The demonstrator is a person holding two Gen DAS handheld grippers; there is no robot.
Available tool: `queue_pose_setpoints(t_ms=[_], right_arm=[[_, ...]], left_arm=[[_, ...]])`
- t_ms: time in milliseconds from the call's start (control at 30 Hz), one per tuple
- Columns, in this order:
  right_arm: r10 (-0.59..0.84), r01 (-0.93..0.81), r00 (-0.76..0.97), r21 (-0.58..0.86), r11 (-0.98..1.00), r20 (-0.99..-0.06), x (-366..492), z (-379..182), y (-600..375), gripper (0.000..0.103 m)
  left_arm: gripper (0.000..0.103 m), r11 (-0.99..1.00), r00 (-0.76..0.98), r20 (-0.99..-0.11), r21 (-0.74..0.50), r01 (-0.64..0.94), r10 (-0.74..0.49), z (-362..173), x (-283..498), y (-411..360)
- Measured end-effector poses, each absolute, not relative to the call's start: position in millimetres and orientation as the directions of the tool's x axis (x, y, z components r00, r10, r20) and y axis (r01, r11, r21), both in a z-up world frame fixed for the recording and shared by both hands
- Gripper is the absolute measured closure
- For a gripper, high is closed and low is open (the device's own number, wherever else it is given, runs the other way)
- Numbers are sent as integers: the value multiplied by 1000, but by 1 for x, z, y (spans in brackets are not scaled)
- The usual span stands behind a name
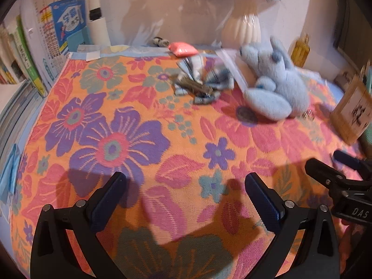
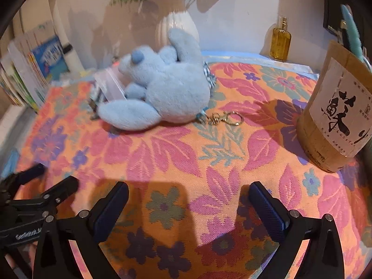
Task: Organize soft objects
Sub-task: 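Return both grippers to the bed toward the pink packet and grey plush, then grasp the pink packet with left gripper while right gripper grasps the grey plush bunny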
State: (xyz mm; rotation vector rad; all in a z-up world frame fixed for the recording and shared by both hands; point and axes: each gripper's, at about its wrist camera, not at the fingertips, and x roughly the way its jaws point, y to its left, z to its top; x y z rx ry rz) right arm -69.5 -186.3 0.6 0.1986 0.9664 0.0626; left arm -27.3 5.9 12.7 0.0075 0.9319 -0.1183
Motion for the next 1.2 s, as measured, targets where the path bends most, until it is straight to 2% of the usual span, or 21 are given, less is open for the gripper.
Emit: queue_pose_setpoints(t_ms=[67, 200, 267, 333, 400, 533, 833, 867, 900, 933, 967, 1000, 1033, 1100, 1200], right_arm=[[180, 45, 556, 246, 968, -811, -70, 3, -194, 0], [294, 38, 507, 362, 932, -810, -60, 22, -204, 0], [272, 11, 570, 338, 941, -775, -42, 49, -206, 0], [242, 8, 588, 305, 952, -772, -33, 53, -205, 0], [218, 2, 591, 271, 963, -777, -17, 51, -200, 0], [231, -42, 580, 255, 966, -781, 19, 26, -195, 0], [202, -44, 607, 221, 974, -768, 31, 1, -204, 0], [168, -39, 622, 184, 982, -764, 28, 3, -201, 1], [146, -43, 628, 154, 987, -765, 27, 4, -198, 6], [139, -56, 634, 133, 989, -761, 25, 6, -194, 12], [146, -79, 644, 125, 989, -751, 22, 8, -190, 26], [161, -107, 653, 119, 987, -740, 19, 10, -185, 37], [157, -125, 660, 98, 987, -735, 15, 11, -179, 36], [114, -141, 684, 22, 990, -720, 9, 13, -167, 38], [140, -183, 711, 11, 983, -690, 1, 19, -162, 39]], left_arm=[[1, 991, 588, -798, -91, 99, -132, 25, -24, 17], [1, 986, 678, -719, -153, 61, -154, 76, -5, 41], [1, 985, 701, -695, -154, 73, -161, 94, 11, 41], [1, 981, 703, -685, -142, 131, -193, 103, 36, 34], [1, 976, 705, -676, -136, 168, -215, 98, 67, 25], [1, 984, 708, -683, -128, 125, -179, 68, 121, 21], [1, 981, 666, -721, -169, 97, -190, 23, 203, 6], [3, 982, 663, -725, -167, 93, -186, 19, 205, 4], [4, 985, 652, -739, -152, 87, -171, 14, 208, 0], [16, 987, 648, -745, -131, 88, -157, 14, 209, -3], [32, 989, 655, -742, -114, 93, -147, 14, 208, -6], [42, 989, 657, -740, -107, 100, -146, 14, 208, -7], [64, 990, 647, -749, -103, 101, -144, 11, 211, -7], [64, 991, 647, -751, -108, 82, -135, 11, 211, -4], [66, 987, 711, -685, -131, 95, -160, 26, 196, 1]])
